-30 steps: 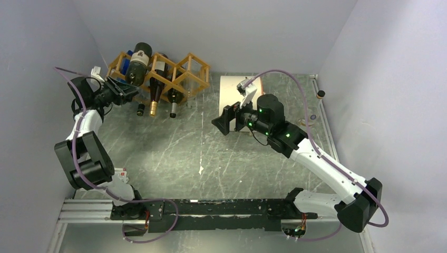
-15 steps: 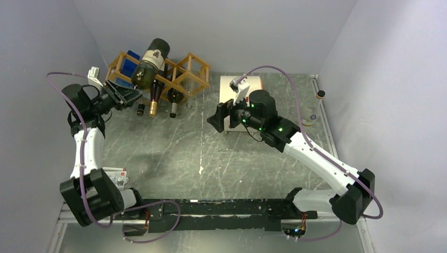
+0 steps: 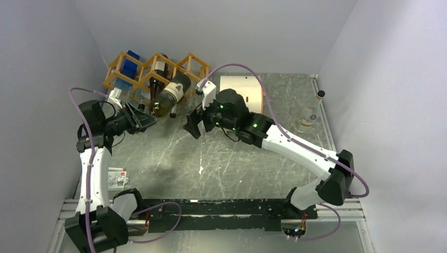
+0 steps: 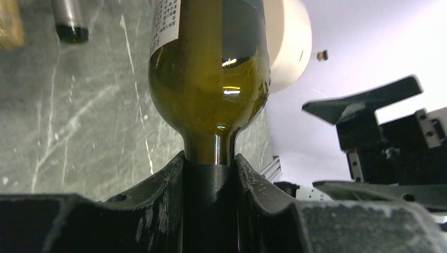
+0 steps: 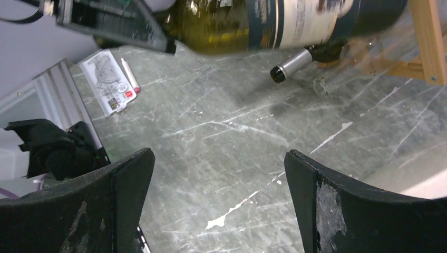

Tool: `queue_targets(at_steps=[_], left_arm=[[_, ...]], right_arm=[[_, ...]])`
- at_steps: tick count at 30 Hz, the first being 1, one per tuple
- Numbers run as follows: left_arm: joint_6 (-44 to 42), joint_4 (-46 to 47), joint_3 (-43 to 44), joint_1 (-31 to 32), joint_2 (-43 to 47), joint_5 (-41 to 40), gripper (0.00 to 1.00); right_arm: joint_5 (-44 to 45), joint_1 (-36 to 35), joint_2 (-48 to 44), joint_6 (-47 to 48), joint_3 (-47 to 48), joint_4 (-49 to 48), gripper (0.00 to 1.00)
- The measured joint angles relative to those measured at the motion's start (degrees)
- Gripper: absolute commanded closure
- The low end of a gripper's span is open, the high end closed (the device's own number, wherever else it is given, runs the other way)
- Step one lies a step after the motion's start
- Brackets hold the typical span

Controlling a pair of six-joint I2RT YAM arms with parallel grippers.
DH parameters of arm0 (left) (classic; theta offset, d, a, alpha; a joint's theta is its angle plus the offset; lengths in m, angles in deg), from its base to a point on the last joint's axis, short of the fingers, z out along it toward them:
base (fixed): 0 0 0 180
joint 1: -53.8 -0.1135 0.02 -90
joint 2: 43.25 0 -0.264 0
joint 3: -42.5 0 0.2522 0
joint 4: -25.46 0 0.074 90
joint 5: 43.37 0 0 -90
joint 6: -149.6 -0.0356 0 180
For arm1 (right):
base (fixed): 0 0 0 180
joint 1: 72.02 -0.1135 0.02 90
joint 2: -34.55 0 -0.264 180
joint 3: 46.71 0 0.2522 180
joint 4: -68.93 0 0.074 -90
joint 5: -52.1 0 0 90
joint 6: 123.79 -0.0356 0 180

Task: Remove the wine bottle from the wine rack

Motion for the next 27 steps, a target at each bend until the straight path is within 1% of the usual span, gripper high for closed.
queue_targets(at_steps=[7,12,16,21,27], left_arm=[[-8.63,-13.75,-1.70,5.18,4.70,-2.54,0.93],[-15.13,-21.88,-1.68,9.42,5.77,-7.08,0.93],[-18.67,-27.47,-1.66,12.50,5.25,-11.69,0.93],[-21.42,-31.34,-1.36,15.34,3.48,-15.65,0.93],[-23.52,-34.23,3.43,17.88,0.17,-19.28,0.93]], right_arm=[[-1.68,-1.31,6.51,5.05,5.44,0.90,0.00],[-6.34,-3.39,11.30,9.90,8.35,0.46,0.00],[-11.82,-4.68,13.92,13.64,8.28,-0.72,0.00],[-16.17,-6.25,15.17,17.25,6.64,-1.64,0.00],[-20.74,-7.85,15.17,19.30,0.09,-7.10,0.00]])
